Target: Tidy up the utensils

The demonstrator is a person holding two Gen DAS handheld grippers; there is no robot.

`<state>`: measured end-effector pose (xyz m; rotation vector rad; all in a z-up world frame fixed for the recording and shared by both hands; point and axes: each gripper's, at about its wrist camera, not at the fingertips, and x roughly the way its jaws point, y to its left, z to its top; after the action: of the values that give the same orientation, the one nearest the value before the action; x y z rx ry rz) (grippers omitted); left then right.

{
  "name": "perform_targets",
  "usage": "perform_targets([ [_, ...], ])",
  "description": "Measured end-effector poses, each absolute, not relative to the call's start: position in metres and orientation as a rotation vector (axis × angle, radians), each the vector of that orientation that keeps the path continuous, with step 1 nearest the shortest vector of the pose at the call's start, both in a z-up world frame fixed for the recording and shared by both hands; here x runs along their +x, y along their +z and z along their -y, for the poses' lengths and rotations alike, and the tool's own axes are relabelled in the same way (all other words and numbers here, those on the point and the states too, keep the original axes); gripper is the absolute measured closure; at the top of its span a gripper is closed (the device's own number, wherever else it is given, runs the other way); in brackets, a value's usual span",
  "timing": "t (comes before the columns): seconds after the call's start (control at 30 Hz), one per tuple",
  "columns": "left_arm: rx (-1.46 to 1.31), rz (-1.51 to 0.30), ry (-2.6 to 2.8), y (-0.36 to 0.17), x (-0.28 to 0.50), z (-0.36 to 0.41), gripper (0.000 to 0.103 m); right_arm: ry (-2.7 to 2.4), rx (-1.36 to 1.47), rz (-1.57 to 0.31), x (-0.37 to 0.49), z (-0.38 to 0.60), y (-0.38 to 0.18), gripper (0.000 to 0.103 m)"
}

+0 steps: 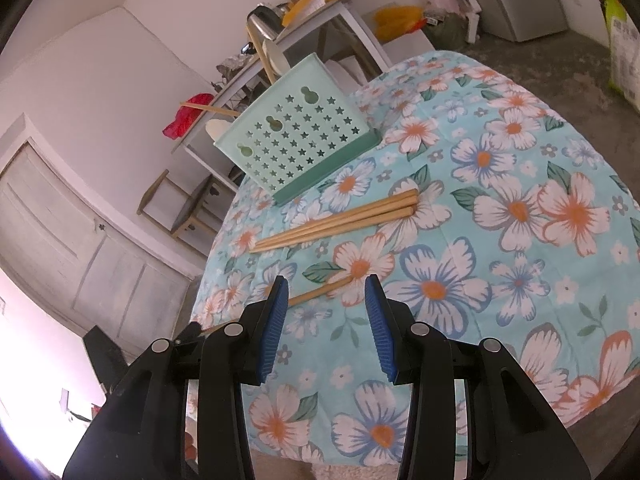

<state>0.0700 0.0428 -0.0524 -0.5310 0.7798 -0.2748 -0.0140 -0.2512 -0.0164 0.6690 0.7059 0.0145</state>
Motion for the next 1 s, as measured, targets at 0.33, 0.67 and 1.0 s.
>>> perform_targets([
  [0.33, -0.539, -0.751, -0.270, -0.055, 0.078, -0.057, 0.051, 0.025, 0.680, -0.751, -0.001, 0.249, -0.034, 0.063],
  [0.67, -0.352, -0.576, -0.219, -0.010, 0.079, -0.069, 0.050, 0.018, 0.688, -0.741, -0.003, 0.255, -0.034, 0.063],
  [1.0, 0.104, -0.705, -0.645, -0.005, 0.117, 0.041, 0.050, 0.048, 0.686, -0.735, -0.009, 0.254, -0.029, 0.063],
])
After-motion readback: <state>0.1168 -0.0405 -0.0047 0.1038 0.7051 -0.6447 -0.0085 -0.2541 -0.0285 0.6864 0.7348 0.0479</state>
